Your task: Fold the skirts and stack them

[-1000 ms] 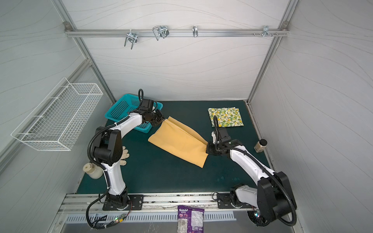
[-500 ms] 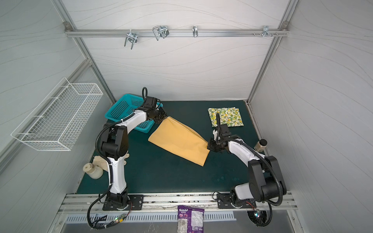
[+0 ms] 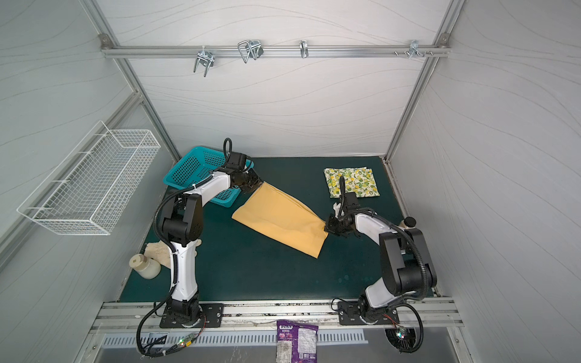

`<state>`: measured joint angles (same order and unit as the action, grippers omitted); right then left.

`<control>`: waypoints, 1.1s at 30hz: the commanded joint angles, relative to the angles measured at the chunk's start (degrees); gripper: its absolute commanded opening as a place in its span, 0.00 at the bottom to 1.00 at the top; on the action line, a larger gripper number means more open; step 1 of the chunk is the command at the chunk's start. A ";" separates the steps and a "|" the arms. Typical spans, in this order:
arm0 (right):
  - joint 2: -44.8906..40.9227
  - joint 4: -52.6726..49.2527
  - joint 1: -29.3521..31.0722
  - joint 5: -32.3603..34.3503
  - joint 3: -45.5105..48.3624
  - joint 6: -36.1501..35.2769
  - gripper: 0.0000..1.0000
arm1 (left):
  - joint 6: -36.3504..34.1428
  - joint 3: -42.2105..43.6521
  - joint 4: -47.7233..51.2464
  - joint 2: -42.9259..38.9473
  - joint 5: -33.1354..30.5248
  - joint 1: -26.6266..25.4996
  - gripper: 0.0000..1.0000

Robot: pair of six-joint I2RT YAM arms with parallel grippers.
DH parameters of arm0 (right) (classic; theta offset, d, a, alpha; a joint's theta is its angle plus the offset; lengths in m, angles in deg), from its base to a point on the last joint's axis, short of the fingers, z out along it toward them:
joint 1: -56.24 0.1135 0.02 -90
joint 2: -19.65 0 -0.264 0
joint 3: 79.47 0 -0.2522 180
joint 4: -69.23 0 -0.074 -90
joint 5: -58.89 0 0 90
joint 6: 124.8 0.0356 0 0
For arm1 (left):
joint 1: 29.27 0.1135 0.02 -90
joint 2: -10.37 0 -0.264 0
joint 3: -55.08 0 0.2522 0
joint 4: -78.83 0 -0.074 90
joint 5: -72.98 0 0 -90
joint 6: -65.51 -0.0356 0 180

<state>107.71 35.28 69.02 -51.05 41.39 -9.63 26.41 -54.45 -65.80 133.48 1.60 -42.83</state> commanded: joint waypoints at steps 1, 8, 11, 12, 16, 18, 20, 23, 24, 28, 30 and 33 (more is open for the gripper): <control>0.98 0.98 -0.56 -1.25 -1.07 -0.91 0.05 | -0.70 -1.00 0.36 -2.81 -0.61 -0.67 0.29; 1.36 0.77 -0.79 -1.10 -1.55 -1.26 0.06 | -0.60 4.88 -1.78 -8.55 0.60 -1.51 0.30; 0.85 0.23 -1.13 -0.11 -1.58 -1.17 0.06 | -0.85 7.28 -2.70 -10.70 0.80 -1.88 0.31; 0.34 0.32 -1.25 0.23 -1.36 -1.17 0.06 | -1.01 7.89 -2.75 -11.16 0.96 -1.99 0.31; -0.79 0.20 -1.65 0.56 -1.02 -0.82 0.07 | -1.46 9.76 -2.94 -12.22 1.05 -2.09 0.31; -1.03 -0.06 -1.73 0.81 -0.96 -0.87 0.07 | -1.55 10.75 -3.18 -12.45 1.21 -2.17 0.31; -1.60 -0.22 -1.93 1.28 -0.71 -0.77 0.08 | -1.59 11.64 -3.50 -12.77 1.51 -2.17 0.31; -2.42 -0.43 -2.62 1.36 -0.41 -0.86 0.19 | -1.76 13.36 -4.00 -13.46 1.51 -2.26 0.31; -2.97 -0.59 -2.78 1.15 -0.46 -0.94 0.23 | -1.76 14.09 -4.38 -13.80 1.60 -2.33 0.31; -6.82 -1.03 -3.28 1.15 -1.05 -0.77 0.44 | -1.85 17.46 -5.73 -15.66 1.93 -2.52 0.31; -8.77 -1.08 -3.22 -0.56 -1.61 -0.71 0.51 | -1.63 19.34 -6.60 -17.09 2.06 -2.69 0.31; -11.21 -0.48 -3.20 -3.66 -1.43 0.60 0.60 | -1.15 22.73 -8.53 -20.03 2.79 -3.29 0.32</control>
<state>98.96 35.33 66.07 -51.53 40.80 -9.37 25.25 -32.81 -70.55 117.29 3.39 -45.30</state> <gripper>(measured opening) 0.591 0.315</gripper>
